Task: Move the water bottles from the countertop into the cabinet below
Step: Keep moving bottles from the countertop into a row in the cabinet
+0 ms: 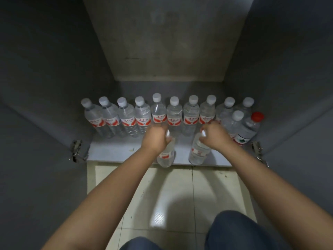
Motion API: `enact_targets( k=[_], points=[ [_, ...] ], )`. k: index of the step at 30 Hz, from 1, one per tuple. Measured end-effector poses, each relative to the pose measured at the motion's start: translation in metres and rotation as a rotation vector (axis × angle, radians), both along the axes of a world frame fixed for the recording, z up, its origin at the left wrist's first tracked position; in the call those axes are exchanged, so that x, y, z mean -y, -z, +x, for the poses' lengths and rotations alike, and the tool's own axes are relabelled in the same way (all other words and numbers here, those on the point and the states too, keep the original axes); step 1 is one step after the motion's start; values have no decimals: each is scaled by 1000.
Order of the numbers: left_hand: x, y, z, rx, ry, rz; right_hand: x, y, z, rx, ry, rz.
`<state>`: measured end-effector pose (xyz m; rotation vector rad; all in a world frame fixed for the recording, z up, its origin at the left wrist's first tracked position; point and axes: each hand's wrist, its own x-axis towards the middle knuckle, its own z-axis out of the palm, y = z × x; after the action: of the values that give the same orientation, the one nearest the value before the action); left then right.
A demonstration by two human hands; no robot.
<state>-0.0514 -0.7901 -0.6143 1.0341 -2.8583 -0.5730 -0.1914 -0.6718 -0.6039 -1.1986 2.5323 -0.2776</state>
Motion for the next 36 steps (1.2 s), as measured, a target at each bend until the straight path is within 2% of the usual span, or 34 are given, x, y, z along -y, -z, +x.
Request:
enact_targets(
  k=[3, 6, 8, 11, 14, 17, 20, 22, 24, 27, 29, 31, 33, 36],
  points=[
    [2, 10, 11, 22, 69, -86, 1, 0, 0, -77, -98, 53],
    [1, 12, 12, 62, 13, -172, 2, -4, -2, -154, -62, 103],
    [-1, 9, 5, 76, -100, -142, 3, -7, -7, -192, 10, 142],
    [5, 4, -11, 37, -312, 0, 4, -7, -11, -237, 58, 192],
    [10, 6, -17, 18, -375, 17, 4, -2, -11, -257, 59, 197],
    [10, 7, -12, 74, -292, -69, 1, -1, -14, -163, 9, 128],
    [6, 12, 6, 8, -45, -41, -3, -2, -14, -79, -208, 76],
    [7, 15, 21, -15, 159, -14, -5, -3, -15, -102, -311, 122],
    [16, 15, 25, -23, 244, -14, -4, -6, -18, -152, -325, 153],
    [20, 12, 2, -23, 143, -115, -5, -8, -25, -258, -138, 163],
    [14, 9, -9, -40, -101, -122, -3, -5, -22, -310, 18, 164],
    [11, 9, -18, -60, -312, -42, 0, -2, -19, -307, 114, 178],
    [12, 11, -23, -59, -383, -22, 1, -2, -19, -267, 78, 194],
    [18, 8, -22, -71, -322, -42, -7, -9, -25, -112, -197, 154]
  ],
)
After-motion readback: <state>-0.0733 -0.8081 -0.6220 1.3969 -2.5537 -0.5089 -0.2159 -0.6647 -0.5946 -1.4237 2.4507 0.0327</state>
